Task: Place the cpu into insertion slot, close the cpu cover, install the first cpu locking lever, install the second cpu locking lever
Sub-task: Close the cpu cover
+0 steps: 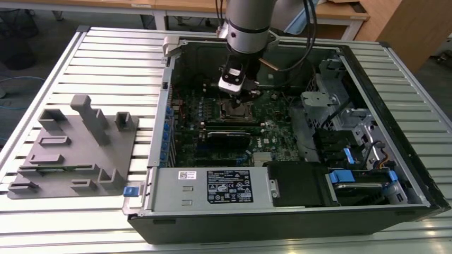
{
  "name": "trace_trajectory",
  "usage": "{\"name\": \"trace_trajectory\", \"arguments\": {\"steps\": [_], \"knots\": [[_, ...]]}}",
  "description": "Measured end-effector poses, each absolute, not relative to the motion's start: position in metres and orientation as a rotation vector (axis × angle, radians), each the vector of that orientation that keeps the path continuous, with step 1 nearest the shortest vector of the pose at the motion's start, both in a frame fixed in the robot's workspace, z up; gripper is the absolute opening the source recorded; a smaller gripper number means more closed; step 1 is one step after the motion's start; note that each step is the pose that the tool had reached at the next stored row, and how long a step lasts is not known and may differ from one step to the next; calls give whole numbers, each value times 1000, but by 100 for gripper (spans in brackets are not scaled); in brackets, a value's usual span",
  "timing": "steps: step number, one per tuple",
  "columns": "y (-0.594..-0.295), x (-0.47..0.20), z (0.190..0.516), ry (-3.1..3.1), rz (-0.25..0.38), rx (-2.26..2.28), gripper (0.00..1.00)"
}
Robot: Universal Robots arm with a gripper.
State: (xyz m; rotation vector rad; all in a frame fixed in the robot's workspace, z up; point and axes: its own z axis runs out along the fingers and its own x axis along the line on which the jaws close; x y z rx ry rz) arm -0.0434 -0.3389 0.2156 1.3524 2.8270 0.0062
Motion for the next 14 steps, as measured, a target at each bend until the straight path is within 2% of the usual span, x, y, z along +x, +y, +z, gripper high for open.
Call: {"name": "trace_trajectory", "arguments": {"steps": [14], "knots": [[-339, -43, 214, 2976, 8, 983, 11]]}}
